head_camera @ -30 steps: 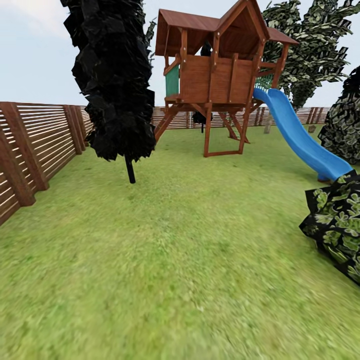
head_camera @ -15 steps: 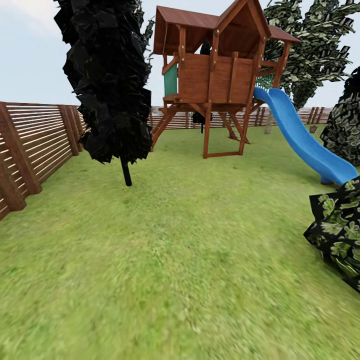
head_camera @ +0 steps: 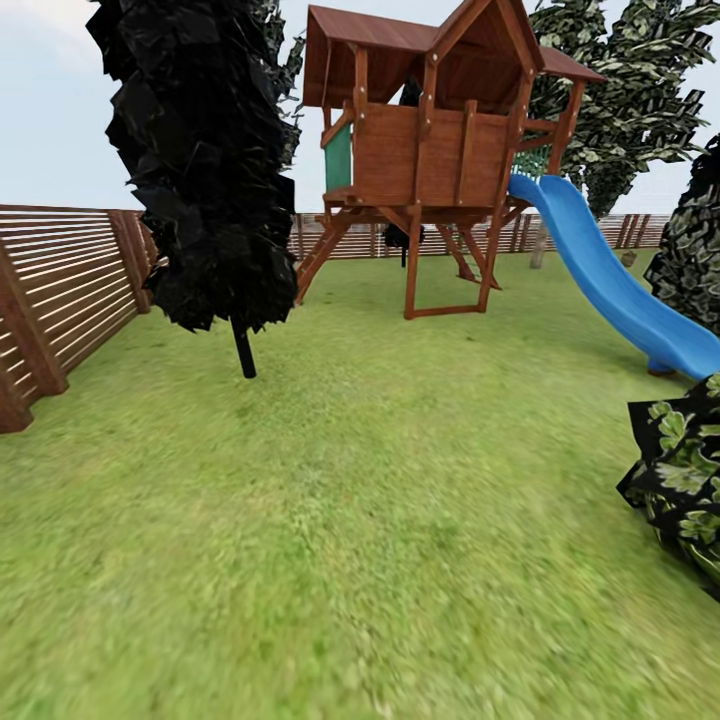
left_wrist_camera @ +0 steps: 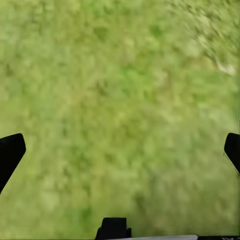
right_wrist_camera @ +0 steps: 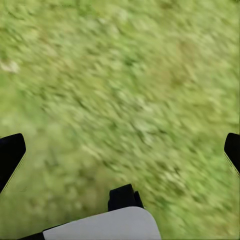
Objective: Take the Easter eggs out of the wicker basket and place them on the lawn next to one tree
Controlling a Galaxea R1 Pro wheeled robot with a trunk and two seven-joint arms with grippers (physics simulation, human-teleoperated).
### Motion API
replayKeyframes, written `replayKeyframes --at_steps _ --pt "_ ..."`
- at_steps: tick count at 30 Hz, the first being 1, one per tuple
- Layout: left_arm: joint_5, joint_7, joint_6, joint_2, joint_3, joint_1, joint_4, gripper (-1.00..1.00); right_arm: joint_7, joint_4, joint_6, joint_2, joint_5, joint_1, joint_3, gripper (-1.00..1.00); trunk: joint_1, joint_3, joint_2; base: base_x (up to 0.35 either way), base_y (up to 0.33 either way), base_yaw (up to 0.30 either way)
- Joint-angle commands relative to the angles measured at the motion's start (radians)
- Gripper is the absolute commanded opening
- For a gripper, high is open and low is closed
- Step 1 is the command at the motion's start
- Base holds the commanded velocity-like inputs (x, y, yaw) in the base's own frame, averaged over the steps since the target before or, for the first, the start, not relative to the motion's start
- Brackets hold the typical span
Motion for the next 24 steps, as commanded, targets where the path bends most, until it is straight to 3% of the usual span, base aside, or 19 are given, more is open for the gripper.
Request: replayKeyframes --at_steps 1,24 --pt "0.0 0.01 -0.001 0.001 -0.007 0.0 -0.001 1.0 0.0 0.001 -0.003 0.0 -0.01 0.0 0.001 1.0 0.001 -0.001 0.0 0.334 -0.111 0.0" --pt "0.001 0.01 -0.001 0.001 -0.005 0.0 -0.001 1.0 0.0 0.001 -0.002 0.001 -0.01 0.0 0.001 1.0 0.001 -0.001 0.0 0.334 -0.088 0.0"
